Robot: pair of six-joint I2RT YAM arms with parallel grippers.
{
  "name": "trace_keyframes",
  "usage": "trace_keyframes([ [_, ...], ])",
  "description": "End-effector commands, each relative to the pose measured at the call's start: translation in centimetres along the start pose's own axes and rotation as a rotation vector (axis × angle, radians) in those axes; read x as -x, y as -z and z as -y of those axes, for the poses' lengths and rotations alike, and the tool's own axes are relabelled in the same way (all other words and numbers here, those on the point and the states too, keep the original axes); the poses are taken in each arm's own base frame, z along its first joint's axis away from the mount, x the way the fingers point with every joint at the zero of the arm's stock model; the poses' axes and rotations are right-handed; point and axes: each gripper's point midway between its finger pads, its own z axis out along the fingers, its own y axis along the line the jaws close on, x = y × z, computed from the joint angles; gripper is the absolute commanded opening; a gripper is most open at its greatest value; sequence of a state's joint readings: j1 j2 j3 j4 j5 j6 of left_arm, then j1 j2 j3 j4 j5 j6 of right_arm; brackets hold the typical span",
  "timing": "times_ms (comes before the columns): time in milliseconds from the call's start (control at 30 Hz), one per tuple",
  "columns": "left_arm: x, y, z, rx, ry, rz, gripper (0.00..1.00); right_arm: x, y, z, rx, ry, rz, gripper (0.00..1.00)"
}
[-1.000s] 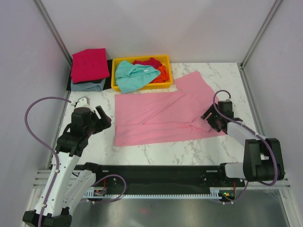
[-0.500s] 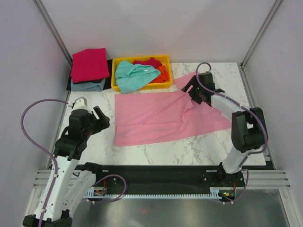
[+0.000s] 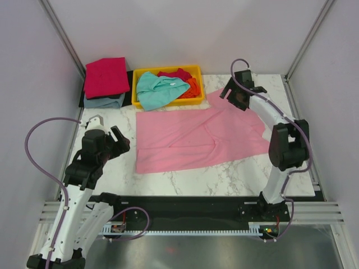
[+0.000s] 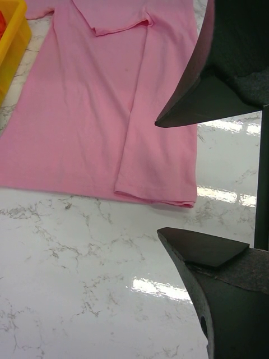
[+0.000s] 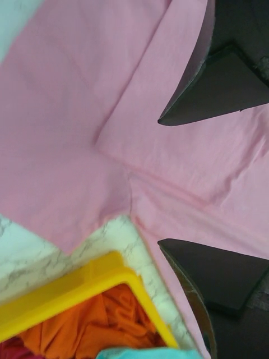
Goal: Fold and stack the t-shirts
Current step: Fold the tshirt
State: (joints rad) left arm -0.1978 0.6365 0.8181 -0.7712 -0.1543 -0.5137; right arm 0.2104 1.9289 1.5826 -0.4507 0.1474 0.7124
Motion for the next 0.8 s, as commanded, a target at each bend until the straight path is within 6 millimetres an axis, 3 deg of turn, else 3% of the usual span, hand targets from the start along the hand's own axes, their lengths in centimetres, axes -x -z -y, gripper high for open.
trace_keyframes([
  [0, 0.9, 0.1, 0.4, -0.023, -0.036, 0.027, 0.79, 2.7, 6.1, 6.8, -0.125, 0.030, 0.105, 0.88],
  [67, 0.9, 0.2, 0.5, -0.030, -0.036, 0.026, 0.79, 3.3, 7.5, 10.8, -0.142, -0.036, 0.103, 0.86],
  [100, 0.9, 0.2, 0.6, -0.035, -0.038, 0.026, 0.79, 1.7, 8.6, 12.9, -0.159, -0.042, 0.084, 0.85],
  [167, 0.9, 0.1, 0.7, -0.039, -0.037, 0.026, 0.79, 1.1, 9.5, 17.1, -0.209, -0.100, 0.074, 0.84],
  [200, 0.8, 0.1, 0.8, -0.047, -0.038, 0.022, 0.79, 0.8, 10.4, 18.0, -0.213, -0.111, 0.083, 0.81],
  [233, 0.8, 0.1, 1.0, -0.055, -0.037, 0.022, 0.79, -1.4, 10.2, 20.0, -0.247, -0.125, 0.039, 0.80],
  [367, -0.3, -1.0, 1.4, -0.070, -0.051, -0.042, 0.79, -4.8, 10.5, 26.0, -0.324, -0.249, -0.025, 0.64],
  [500, -2.5, -3.0, 1.2, -0.037, -0.052, -0.165, 0.79, -9.0, 9.6, 28.0, -0.301, -0.300, -0.123, 0.56],
  [633, -6.6, -5.0, 2.2, -0.030, 0.061, -0.376, 0.78, -9.9, 9.2, 26.8, -0.215, -0.303, -0.143, 0.59],
  [767, -10.0, -6.6, 1.6, 0.010, 0.113, -0.421, 0.80, -9.2, 9.3, 26.0, -0.175, -0.287, -0.126, 0.59],
])
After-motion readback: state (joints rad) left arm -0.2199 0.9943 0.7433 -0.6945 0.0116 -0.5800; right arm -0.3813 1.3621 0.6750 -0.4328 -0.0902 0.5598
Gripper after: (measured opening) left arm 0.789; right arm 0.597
